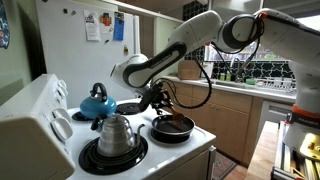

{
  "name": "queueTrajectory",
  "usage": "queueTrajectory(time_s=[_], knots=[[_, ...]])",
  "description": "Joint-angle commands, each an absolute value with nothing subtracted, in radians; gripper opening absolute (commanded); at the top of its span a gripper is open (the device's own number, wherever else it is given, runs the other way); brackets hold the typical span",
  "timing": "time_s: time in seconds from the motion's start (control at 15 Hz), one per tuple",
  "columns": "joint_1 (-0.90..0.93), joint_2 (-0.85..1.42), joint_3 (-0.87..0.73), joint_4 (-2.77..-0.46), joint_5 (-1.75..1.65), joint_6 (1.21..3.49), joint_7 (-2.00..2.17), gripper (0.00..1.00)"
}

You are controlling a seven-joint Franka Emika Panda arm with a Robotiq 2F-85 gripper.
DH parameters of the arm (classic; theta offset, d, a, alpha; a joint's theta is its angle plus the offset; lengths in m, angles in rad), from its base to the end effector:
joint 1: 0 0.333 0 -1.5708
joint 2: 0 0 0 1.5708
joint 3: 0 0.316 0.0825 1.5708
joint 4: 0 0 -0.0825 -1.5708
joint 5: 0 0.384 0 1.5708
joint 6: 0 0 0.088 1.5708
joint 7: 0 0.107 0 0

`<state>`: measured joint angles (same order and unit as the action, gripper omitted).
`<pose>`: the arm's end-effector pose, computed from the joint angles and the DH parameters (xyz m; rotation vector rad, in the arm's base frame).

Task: Use the wooden spoon to stir the contents of the pan

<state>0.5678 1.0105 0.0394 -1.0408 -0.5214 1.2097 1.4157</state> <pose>0.5970 0.3252 0.2034 2.0166 -0.8260 -0.0194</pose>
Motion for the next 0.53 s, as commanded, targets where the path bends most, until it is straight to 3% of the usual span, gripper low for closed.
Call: queueTrajectory(time_s=[0.0,0.47], knots=[[0.578,0.965,0.022,-1.12,-0.573,1.247,1.441,0.04],[0.578,0.982,0.026,-1.104,-0.66,1.384,1.435,0.04]])
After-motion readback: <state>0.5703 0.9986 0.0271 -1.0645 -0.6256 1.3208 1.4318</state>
